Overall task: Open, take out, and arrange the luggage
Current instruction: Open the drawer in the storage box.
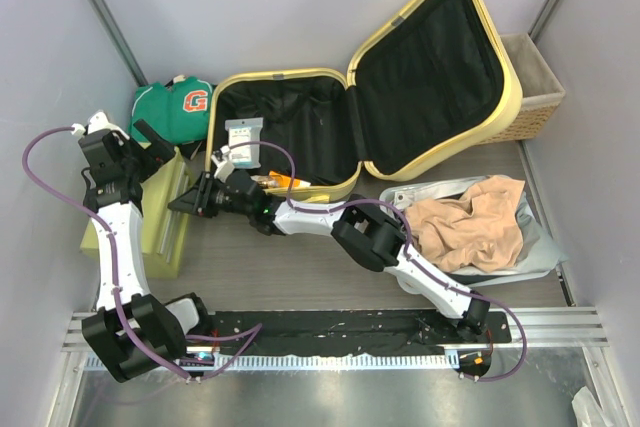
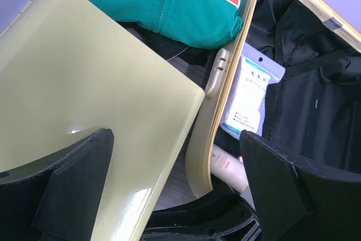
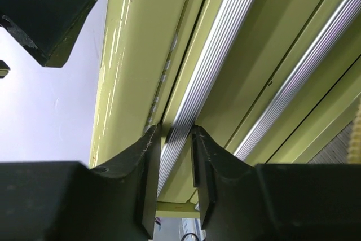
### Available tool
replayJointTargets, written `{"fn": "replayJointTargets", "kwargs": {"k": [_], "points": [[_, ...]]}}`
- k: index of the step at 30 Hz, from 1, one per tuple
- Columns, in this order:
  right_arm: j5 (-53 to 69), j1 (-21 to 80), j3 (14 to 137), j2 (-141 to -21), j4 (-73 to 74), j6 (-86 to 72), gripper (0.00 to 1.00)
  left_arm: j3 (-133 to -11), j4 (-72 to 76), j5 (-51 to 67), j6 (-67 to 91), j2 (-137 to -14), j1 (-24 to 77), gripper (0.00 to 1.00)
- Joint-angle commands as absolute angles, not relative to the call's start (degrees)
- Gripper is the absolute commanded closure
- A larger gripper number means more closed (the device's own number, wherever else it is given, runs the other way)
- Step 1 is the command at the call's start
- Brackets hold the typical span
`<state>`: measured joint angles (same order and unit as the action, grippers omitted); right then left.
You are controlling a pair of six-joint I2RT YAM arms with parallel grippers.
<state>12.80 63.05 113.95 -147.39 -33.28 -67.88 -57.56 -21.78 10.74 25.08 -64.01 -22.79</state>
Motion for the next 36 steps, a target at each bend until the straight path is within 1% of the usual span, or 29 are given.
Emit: {"fn": "replayJointTargets", "kwargs": {"k": [1, 7, 16, 20, 36], "points": [[13.2, 63.2, 114.6, -147.1, -39.1, -68.6, 0.71, -56.5, -21.6, 11.4, 25.4, -63.9, -23.4, 0.00], [12.3, 63.1, 110.9, -145.5, -42.4, -68.0, 0.79, -56.1, -21.4, 11.7, 25.5, -64.2, -23.9, 0.00], [10.1, 63.0, 104.1, -141.8, -47.9, -67.3, 0.86, -55.8, -20.8, 12.1, 25.8, -64.3, -24.5, 0.00], [8.6, 63.0, 100.4, -139.5, -50.5, -66.6, 0.86, -55.6, -20.7, 12.1, 26.0, -64.2, -25.0, 0.00], [6.4, 62.8, 88.6, -132.3, -53.1, -63.5, 0.87, -55.4, -20.6, 12.1, 26.2, -63.9, -25.5, 0.00]]}}
